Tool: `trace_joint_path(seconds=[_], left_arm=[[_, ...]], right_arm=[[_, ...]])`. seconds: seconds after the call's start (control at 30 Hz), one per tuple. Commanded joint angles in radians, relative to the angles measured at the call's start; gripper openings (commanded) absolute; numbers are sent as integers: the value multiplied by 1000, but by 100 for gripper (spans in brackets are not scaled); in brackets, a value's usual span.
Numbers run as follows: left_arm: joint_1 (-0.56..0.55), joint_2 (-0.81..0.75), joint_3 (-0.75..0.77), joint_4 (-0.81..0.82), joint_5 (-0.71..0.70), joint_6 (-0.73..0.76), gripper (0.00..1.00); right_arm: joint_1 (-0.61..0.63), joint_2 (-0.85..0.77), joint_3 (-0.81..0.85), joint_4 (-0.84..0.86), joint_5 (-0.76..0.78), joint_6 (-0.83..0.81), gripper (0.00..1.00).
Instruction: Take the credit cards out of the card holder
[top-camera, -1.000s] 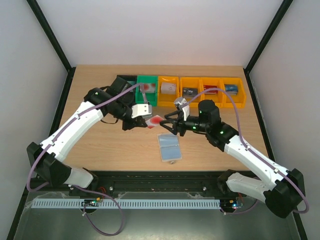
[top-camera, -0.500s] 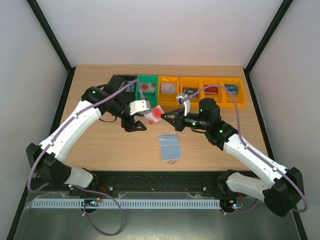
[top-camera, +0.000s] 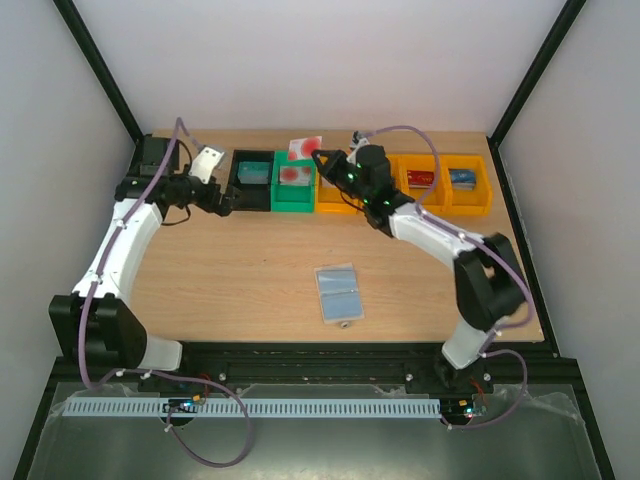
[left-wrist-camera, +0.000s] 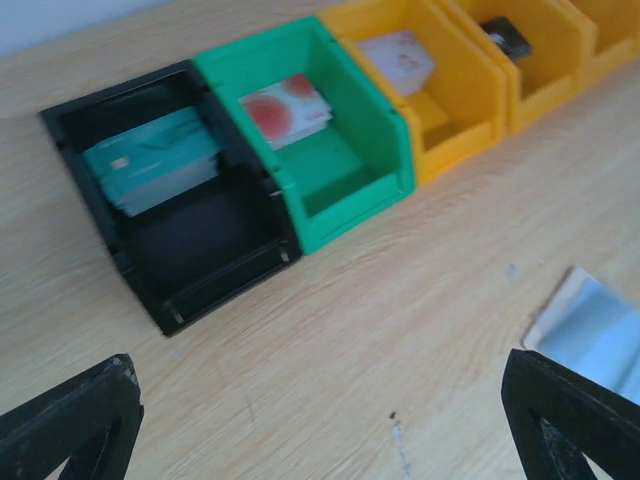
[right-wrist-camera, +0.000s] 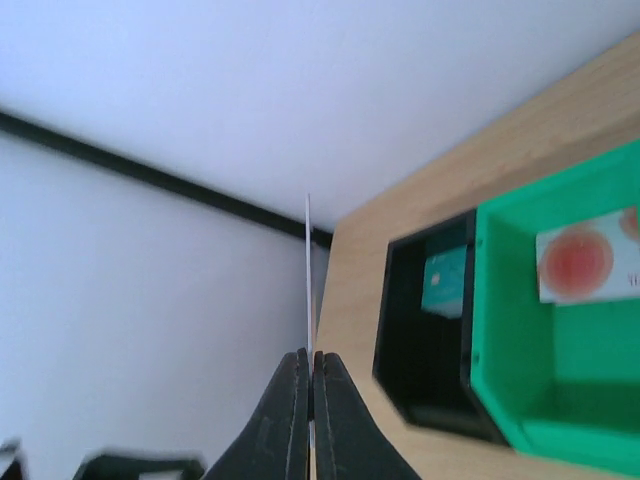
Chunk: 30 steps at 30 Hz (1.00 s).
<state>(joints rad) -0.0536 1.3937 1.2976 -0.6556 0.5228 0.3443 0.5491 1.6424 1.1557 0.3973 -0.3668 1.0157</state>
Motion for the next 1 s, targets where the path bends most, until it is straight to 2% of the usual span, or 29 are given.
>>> trace_joint_path(seconds=[0.0,0.13,0.27,0.53,0.87,0.97], left_arm=[[62,-14,-28,143,20,-137,99],[74,-7,-39,162,30,-142,99],[76,11,-37,156,13,-135,99],[75,32,-30,134,16,-113,99],[75,45,-13,114,28,-109,99],[75,47,-12,113,29,-107,99]], right_arm=[[0,194,177,44,195,110,2],[11,348,306,-28,203,105,1],[37,405,291,18,257,90,2],[54,550,384,-23,240,106,2],[68,603,423,-73,347,72,1],[68,652,510,-118,334,50,2]])
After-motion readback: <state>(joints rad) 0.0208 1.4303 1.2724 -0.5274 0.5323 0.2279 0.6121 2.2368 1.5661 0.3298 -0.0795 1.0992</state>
